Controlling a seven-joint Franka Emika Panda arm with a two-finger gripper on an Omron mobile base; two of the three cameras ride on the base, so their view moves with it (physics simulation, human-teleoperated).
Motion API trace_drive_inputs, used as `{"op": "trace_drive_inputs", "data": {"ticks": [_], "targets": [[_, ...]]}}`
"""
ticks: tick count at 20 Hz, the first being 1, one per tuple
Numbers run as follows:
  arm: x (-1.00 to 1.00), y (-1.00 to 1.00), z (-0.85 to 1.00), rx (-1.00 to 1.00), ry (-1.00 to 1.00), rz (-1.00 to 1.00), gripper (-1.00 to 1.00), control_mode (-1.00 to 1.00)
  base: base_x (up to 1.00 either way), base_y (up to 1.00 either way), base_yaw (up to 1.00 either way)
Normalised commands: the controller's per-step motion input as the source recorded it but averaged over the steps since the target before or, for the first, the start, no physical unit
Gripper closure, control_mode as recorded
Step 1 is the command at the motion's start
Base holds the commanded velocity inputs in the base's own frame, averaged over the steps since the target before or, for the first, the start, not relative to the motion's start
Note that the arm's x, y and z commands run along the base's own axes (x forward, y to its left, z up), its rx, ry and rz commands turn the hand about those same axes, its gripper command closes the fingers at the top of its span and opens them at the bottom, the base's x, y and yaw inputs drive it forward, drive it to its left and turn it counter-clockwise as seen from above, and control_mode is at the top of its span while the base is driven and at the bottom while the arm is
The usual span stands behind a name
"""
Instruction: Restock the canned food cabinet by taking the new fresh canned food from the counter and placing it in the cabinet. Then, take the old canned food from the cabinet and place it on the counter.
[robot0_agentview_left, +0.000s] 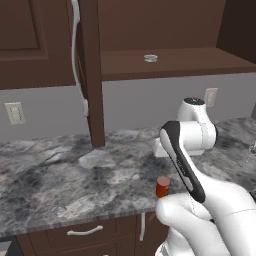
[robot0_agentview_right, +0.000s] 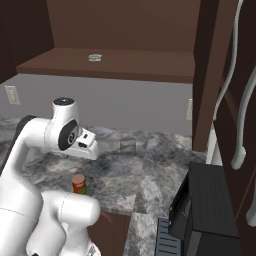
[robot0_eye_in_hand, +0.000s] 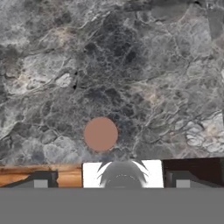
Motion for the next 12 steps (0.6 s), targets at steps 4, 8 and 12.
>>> {"op": "trace_drive_inputs", "data": {"ticks": [4, 8, 12], "targets": [[-0.10, 0.10, -1.00, 0.02, 0.04, -0.08, -1.00, -1.00, 0.00, 0.00, 0.00], [-0.10, 0.09, -0.61, 0.03, 0.03, -0.03, -1.00, -1.00, 0.00, 0.00, 0.00], [0.05, 0.08, -0.23, 0.00, 0.01, 0.00, -1.00, -1.00, 0.00, 0.00, 0.00]]}}
